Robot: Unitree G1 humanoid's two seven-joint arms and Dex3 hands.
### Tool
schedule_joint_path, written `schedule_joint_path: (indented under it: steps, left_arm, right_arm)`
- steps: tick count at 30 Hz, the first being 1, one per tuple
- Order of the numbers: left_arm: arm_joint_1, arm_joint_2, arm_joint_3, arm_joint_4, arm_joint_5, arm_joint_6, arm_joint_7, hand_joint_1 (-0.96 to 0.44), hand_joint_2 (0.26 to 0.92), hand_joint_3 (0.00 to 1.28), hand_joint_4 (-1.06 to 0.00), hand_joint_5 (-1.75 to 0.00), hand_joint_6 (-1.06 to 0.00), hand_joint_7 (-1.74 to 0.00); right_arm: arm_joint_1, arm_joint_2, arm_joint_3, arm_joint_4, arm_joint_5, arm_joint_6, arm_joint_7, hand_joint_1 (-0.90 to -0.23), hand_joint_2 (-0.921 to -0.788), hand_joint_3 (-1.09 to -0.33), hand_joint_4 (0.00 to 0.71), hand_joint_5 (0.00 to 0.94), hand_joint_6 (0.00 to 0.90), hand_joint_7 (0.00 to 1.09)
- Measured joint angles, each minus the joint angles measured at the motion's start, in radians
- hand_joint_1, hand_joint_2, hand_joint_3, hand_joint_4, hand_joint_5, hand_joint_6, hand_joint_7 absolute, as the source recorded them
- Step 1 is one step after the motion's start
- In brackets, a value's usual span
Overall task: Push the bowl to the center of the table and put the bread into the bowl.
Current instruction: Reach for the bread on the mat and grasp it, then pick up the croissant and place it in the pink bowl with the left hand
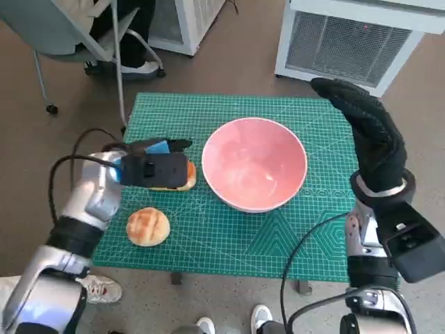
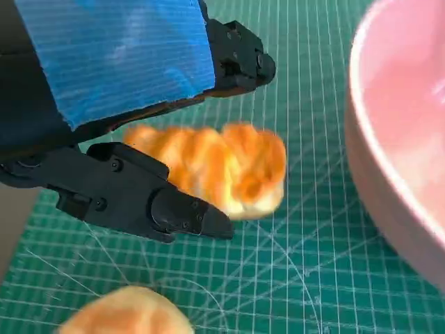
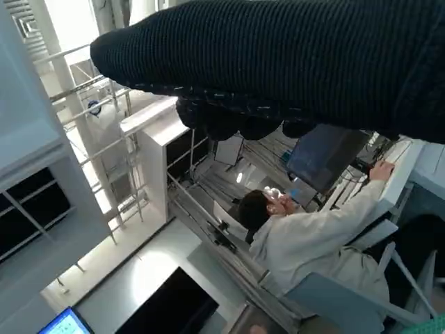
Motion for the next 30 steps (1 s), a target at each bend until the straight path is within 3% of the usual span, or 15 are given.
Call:
schedule_joint_path:
  steps: [4,8,10,11,12,13,14,17,21,30]
  left_arm:
    - [-0.006,-0.022,-0.019,0.06,0.025,-0.017,0.038,-0.32,0.872,0.01,-0.28,-0.02,-0.43,-0.07]
    - [-0.012,-0.036,-0.024,0.106,0.038,-0.038,0.087,-0.24,0.898,0.01,-0.51,-0.05,-0.59,-0.13]
    - [-0.014,-0.039,-0.024,0.122,0.041,-0.05,0.113,-0.2,0.907,0.0,-0.63,-0.04,-0.62,-0.27]
    - [-0.015,-0.041,-0.024,0.131,0.042,-0.057,0.125,-0.26,0.912,0.06,-0.73,-0.07,-0.61,-0.65]
    - [-0.015,-0.041,-0.023,0.137,0.042,-0.063,0.136,-0.28,0.914,0.08,-0.76,-0.08,-0.6,-0.78]
    - [-0.015,-0.041,-0.022,0.141,0.043,-0.07,0.146,-0.18,0.916,0.1,-0.69,-0.47,-0.6,-0.98]
    - [-0.015,-0.041,-0.021,0.144,0.043,-0.077,0.156,-0.12,0.918,0.12,-0.64,-0.72,-0.59,-1.11]
    - [-0.013,-0.036,-0.015,0.145,0.042,-0.095,0.175,-0.04,0.92,0.12,-0.6,-1.04,-0.6,-1.22]
    - [-0.008,-0.018,0.007,0.14,0.022,-0.119,0.174,-0.01,0.92,0.1,-0.62,-1.16,-0.61,-1.22]
    - [0.04,0.058,0.075,0.022,-0.026,-0.097,0.096,0.0,0.921,0.1,-0.66,-1.17,-0.58,-1.25]
  right_arm:
    - [0.001,0.0,0.001,-0.001,0.0,0.004,0.0,-0.574,-0.921,-0.738,0.267,0.001,0.055,0.58]
    - [0.004,0.0,0.002,-0.006,0.0,0.007,0.0,-0.573,-0.921,-0.74,0.267,0.001,0.052,0.59]
    - [0.007,0.0,0.002,-0.01,0.0,0.008,0.0,-0.573,-0.921,-0.74,0.267,0.001,0.051,0.59]
    - [0.008,0.0,0.002,-0.011,0.0,0.008,0.0,-0.573,-0.921,-0.741,0.267,0.001,0.051,0.59]
    - [0.01,0.0,0.002,-0.012,0.0,0.008,0.0,-0.573,-0.921,-0.741,0.267,0.001,0.05,0.59]
    - [0.012,0.0,0.002,-0.013,0.0,0.008,0.0,-0.573,-0.921,-0.742,0.267,0.001,0.049,0.59]
    - [0.014,-0.001,0.002,-0.015,0.0,0.008,0.0,-0.573,-0.921,-0.742,0.267,0.001,0.048,0.59]
    - [0.02,-0.001,0.002,-0.018,0.0,0.009,-0.001,-0.573,-0.921,-0.743,0.267,0.001,0.043,0.6]
    - [0.022,-0.001,0.002,-0.022,0.0,0.012,-0.002,-0.573,-0.921,-0.744,0.267,0.0,0.033,0.6]
    - [0.026,-0.001,0.001,-0.027,0.001,0.017,-0.01,-0.574,-0.921,-0.744,0.266,0.0,0.023,0.61]
